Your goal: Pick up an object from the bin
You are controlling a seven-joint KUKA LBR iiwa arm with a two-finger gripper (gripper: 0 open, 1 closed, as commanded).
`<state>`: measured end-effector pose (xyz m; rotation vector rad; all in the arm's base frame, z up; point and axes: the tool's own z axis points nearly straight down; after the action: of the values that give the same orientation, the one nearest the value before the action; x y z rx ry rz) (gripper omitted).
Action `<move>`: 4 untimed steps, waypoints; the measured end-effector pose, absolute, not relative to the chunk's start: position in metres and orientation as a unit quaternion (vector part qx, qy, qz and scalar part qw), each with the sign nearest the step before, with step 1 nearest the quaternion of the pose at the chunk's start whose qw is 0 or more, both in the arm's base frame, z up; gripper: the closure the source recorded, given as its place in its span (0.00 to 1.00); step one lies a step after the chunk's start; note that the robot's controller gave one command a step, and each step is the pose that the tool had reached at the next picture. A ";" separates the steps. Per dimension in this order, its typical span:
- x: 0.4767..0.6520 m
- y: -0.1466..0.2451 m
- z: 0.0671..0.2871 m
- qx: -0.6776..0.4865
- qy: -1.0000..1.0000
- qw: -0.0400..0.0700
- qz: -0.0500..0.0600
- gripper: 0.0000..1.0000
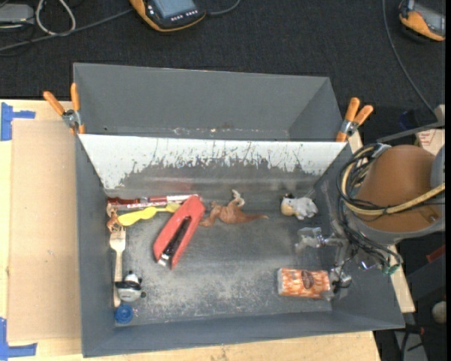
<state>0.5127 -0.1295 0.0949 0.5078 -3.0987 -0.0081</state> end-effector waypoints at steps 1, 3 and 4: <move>0.496 -0.127 0.075 0.145 -0.989 0.000 -0.002 0.00; 0.486 -0.124 0.070 0.155 -0.988 0.000 -0.003 1.00; 0.481 -0.115 0.135 0.156 -0.988 0.003 -0.005 1.00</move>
Offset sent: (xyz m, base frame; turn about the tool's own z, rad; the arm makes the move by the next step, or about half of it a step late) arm -0.0272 0.0035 -0.0249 0.0178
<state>0.4814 -0.1155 0.1351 0.4896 -3.0969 -0.0153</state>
